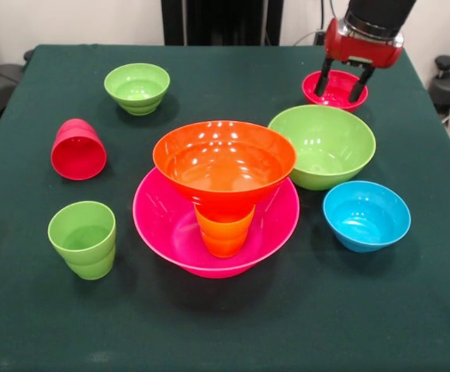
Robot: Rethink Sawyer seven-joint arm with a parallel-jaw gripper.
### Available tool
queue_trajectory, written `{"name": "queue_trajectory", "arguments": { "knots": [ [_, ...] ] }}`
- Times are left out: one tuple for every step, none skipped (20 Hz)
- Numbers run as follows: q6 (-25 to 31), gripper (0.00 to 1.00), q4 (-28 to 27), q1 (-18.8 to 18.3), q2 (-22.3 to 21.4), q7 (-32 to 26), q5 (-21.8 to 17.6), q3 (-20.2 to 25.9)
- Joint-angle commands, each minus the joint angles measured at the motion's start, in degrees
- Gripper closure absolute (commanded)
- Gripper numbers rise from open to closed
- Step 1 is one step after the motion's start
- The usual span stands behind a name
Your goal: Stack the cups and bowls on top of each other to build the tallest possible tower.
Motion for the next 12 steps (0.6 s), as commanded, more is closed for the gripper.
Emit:
{"name": "queue_trajectory", "arguments": {
  "knots": [
    [-5.7,0.00,6.4,0.9,-1.5,-1.3,-4.8,2.9],
    [-5.7,0.00,7.1,0.7,-2.0,-1.2,-4.8,2.8],
    [-5.9,0.00,7.6,0.3,-2.5,-1.4,-4.9,2.8],
    [-5.9,0.00,8.8,-1.0,-3.5,-2.2,-4.5,3.5],
    [-5.2,0.00,10.2,-2.2,-5.0,-3.1,-3.9,4.1],
    [-4.1,0.00,11.4,-3.2,-6.8,-3.8,-3.1,4.5],
    [-2.5,0.00,12.5,-3.9,-8.7,-4.4,-2.2,4.8],
    [-1.5,0.00,13.6,-4.8,-10.3,-4.9,-1.5,5.3],
    [-0.6,0.00,14.7,-5.7,-11.8,-5.4,-0.7,5.8],
    [-0.5,0.00,15.5,-6.6,-12.6,-5.4,-0.4,6.1],
    [-0.8,0.00,15.6,-6.8,-12.7,-4.7,-0.5,5.7],
    [-1.1,0.00,15.3,-6.8,-12.3,-3.9,-0.8,5.3]
  ]
}}
